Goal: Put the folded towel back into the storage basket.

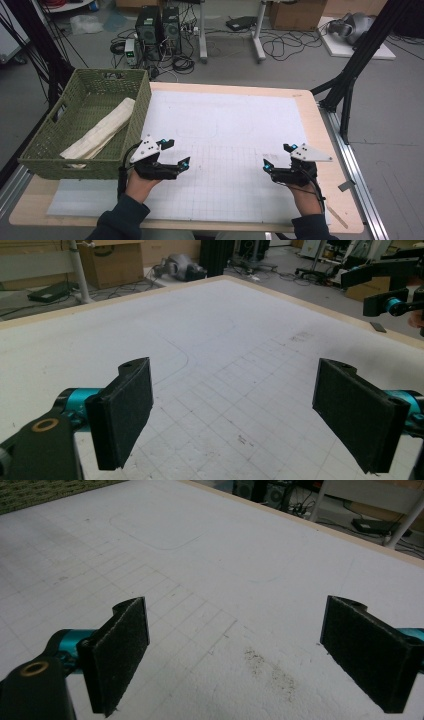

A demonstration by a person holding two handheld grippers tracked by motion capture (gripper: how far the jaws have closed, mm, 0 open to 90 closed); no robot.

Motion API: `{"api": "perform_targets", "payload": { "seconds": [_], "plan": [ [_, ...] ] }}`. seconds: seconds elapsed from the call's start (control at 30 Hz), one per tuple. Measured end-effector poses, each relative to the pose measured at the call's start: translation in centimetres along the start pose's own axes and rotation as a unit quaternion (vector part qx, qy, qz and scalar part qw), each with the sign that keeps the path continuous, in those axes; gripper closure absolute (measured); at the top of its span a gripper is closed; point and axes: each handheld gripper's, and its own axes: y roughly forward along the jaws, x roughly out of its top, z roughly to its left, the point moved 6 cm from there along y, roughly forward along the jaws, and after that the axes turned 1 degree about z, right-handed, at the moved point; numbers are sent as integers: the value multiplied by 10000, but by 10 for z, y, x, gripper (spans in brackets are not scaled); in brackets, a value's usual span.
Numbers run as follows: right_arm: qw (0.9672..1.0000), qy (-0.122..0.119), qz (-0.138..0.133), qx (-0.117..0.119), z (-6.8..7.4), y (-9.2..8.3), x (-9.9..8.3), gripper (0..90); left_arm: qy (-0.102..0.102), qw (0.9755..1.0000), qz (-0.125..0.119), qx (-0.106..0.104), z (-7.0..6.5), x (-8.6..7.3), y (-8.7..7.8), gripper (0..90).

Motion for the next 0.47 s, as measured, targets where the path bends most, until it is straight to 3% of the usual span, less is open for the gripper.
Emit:
{"api": "perform_targets", "payload": {
  "seconds": [0.47],
  "plan": [
    [10000,15,28,36,1,1,-2,115,-17,10000,-40,38,3,0,0,169]
  ]
}}
